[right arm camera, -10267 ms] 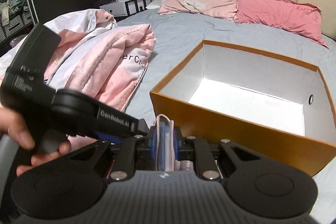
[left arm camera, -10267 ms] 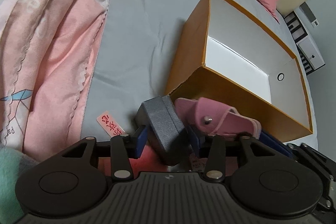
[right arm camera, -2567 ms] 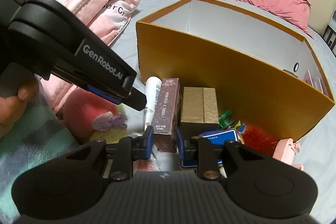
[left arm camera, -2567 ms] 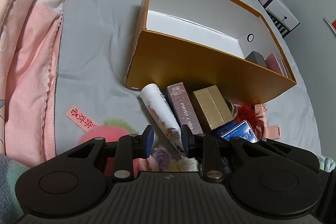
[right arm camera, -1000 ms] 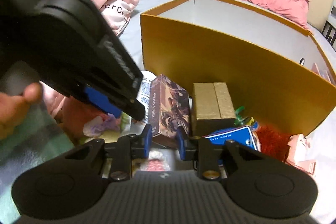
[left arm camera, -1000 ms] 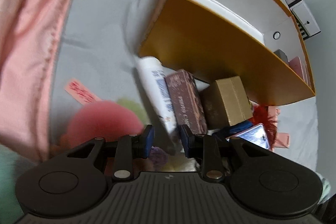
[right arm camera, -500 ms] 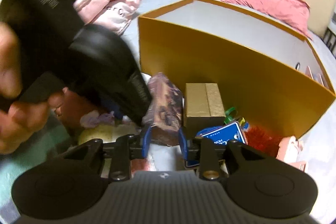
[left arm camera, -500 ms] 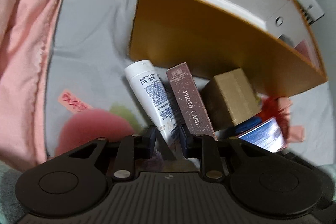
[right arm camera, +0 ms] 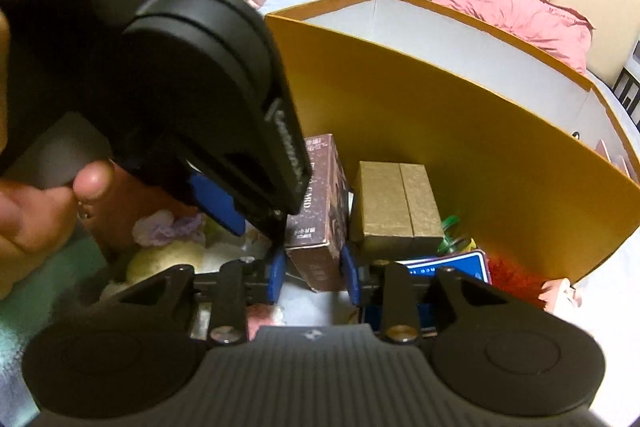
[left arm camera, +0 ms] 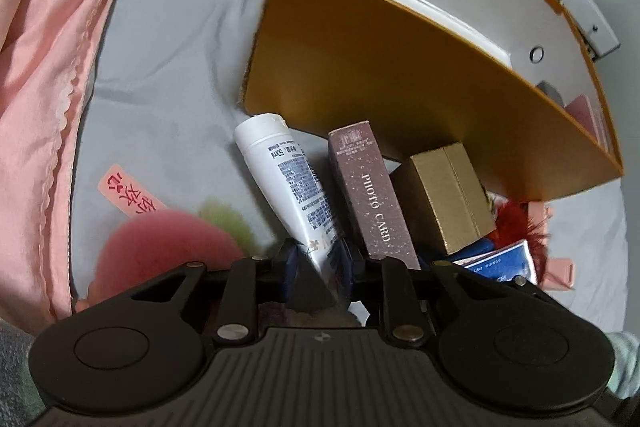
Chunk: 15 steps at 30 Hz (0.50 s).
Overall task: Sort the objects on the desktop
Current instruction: 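Grasp the white lotion tube with the left tool while the right tool grasps the brown PHOTO CARD box, then carry the lotion tube and PHOTO CARD box into the box while the right tool releases its box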
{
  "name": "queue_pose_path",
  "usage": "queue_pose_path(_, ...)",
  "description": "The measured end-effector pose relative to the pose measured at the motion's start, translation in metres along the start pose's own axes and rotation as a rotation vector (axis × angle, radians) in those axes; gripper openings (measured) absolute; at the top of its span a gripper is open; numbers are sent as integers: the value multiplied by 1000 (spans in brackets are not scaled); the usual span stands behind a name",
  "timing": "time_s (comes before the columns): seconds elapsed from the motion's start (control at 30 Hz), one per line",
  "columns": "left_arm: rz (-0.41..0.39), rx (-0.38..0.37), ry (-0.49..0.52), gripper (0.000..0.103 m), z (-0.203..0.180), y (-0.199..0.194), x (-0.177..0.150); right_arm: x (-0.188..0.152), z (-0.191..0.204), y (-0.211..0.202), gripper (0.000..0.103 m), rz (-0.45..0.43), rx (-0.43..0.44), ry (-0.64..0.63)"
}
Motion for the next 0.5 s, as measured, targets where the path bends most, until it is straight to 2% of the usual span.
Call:
queue_pose_path(0.07,-9,9,34,25,-3,-3,-1,1,-2,-1,29,1,-2,5)
queue_pose_path(0.17,-32,-15,61,19,-10,-11,-5,2,-4,-9,25,-8,-15,13)
queue_pose_path(0.37,-118,-36,99,14,-11,-47,-4,18,-14,-43,23,-100,-19,63)
queue_pose_path(0.5,-137,1,145,14,-9,-72,0,32,-22,-59,23,-133,24,140)
Point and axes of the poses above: each gripper's, at about its wrist camera, not at the fingertips, and y roughly the way its jaws point, z to its left, x to its top, the point moved 10 cm from there along y, roughly the way its jaws point
